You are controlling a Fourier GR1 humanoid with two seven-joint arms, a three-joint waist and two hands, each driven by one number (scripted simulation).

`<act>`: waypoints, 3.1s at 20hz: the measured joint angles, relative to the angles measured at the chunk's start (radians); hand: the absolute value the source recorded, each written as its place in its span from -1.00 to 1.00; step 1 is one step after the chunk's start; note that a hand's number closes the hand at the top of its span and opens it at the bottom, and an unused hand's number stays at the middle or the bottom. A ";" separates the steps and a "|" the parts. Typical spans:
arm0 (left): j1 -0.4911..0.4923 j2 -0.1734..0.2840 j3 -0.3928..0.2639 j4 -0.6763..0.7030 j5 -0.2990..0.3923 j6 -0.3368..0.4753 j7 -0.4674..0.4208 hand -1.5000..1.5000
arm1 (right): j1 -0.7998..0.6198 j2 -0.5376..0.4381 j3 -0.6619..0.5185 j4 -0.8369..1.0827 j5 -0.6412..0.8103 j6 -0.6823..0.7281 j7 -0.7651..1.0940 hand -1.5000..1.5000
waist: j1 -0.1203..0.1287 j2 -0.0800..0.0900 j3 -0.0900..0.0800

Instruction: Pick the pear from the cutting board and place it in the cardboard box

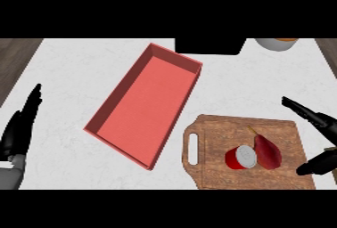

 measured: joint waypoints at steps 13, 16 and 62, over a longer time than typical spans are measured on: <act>-0.023 -0.014 0.016 0.067 -0.024 -0.012 -0.034 0.00 | -0.272 -0.056 0.249 0.118 0.442 -0.091 -0.020 -1.00 | -0.007 -0.008 -0.004; -0.041 -0.011 0.031 0.085 -0.028 -0.020 -0.033 0.00 | -0.316 -0.023 0.290 0.153 0.515 -0.086 -0.009 -1.00 | -0.015 -0.010 -0.005; -0.013 -0.120 0.166 0.081 -0.160 -0.103 -0.052 0.00 | -0.178 0.192 0.215 -0.037 0.901 -0.009 0.186 1.00 | -0.037 -0.018 -0.008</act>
